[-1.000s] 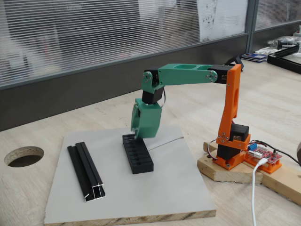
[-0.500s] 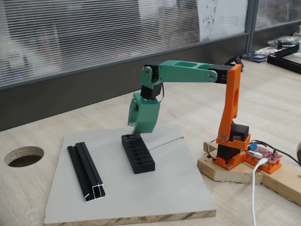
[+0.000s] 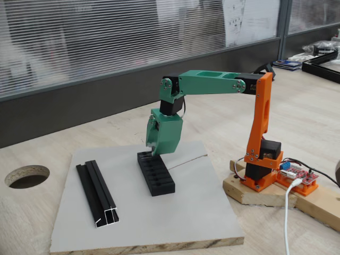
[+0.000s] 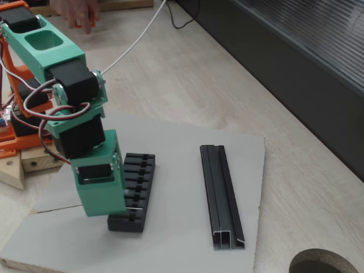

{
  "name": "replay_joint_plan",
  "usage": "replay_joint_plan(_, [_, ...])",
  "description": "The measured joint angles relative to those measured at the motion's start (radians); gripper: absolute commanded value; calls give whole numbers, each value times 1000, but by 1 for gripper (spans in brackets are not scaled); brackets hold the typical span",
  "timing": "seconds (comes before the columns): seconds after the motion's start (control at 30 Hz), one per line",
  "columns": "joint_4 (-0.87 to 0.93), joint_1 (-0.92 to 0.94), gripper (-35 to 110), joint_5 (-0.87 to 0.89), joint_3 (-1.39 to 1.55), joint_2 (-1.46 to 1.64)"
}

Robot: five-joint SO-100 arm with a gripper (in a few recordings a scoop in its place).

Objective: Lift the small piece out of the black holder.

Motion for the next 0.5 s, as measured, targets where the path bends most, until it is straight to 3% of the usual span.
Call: replay_joint_plan(0.5, [-3,0,34,0,0,-18])
